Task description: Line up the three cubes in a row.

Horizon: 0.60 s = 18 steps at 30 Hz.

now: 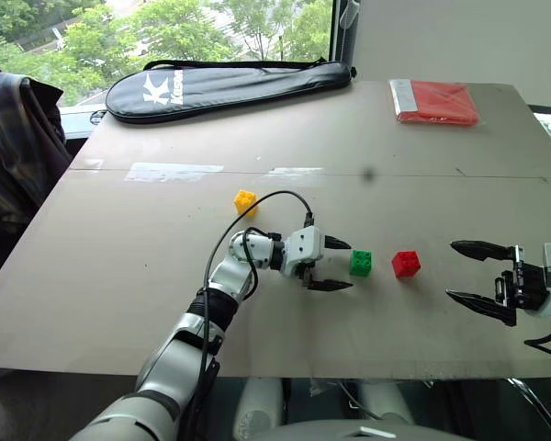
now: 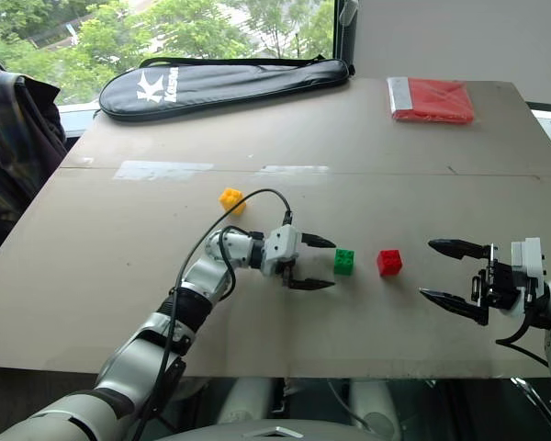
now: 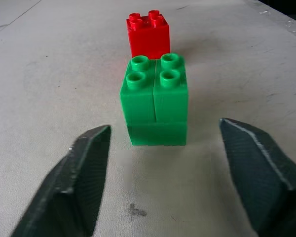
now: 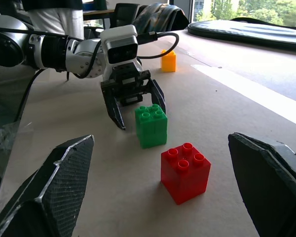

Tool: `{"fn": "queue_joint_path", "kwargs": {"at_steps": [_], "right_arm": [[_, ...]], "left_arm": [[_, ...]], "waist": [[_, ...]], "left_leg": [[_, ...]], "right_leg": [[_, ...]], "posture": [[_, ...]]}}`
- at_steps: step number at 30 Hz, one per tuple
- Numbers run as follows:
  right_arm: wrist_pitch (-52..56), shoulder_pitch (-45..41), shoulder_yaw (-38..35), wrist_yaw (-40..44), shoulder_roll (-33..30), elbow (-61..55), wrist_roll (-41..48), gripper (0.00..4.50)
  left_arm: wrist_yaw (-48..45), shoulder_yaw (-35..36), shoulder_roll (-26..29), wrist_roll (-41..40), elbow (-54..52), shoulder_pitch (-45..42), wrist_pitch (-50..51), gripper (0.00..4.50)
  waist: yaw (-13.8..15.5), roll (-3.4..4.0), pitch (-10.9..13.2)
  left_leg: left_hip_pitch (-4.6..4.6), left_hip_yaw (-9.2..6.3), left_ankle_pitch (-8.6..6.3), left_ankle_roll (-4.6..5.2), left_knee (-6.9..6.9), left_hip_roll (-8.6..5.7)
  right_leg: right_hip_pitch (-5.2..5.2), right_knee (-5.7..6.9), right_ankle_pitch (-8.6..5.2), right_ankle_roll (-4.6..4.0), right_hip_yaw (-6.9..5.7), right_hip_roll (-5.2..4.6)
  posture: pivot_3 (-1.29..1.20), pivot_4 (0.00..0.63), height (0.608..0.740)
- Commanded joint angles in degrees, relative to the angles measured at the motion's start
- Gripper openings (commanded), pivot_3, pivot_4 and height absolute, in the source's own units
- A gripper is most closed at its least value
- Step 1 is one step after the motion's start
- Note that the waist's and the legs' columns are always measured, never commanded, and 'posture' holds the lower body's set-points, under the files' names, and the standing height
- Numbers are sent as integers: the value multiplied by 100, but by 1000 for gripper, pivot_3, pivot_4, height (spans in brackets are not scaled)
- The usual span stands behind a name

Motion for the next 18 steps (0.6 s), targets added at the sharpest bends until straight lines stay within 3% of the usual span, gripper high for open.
{"fn": "queue_joint_path", "kwargs": {"at_steps": [1,9,14,18], "right_arm": [[-115,-29,-154,107,-48,48,24,4500],[-102,-106,-125,97,-41,32,41,4500],[90,-258,-115,-79,65,-112,193,4500],[236,-414,-134,-264,184,-123,280,4500]], "left_arm": [[195,-60,-13,238,100,27,-139,4478],[302,249,404,-14,-674,348,218,4478],[523,743,1060,-605,-2612,1354,1270,4478],[1377,1447,1249,-1163,-4132,2285,2288,4478]], "waist": [[3,0,0],[-62,0,0],[-189,2,2],[-134,4,4]], "left_leg": [[1,0,0,0,0,0],[18,-3,0,0,2,5],[17,-24,0,0,-4,20],[14,-34,0,0,-6,33]], "right_leg": [[2,0,0,0,0,0],[15,1,-5,-9,-1,2],[8,4,3,3,-1,6],[7,3,2,3,-6,1]], "posture": [[0,150,708],[0,150,708],[0,150,708],[0,150,708]]}}
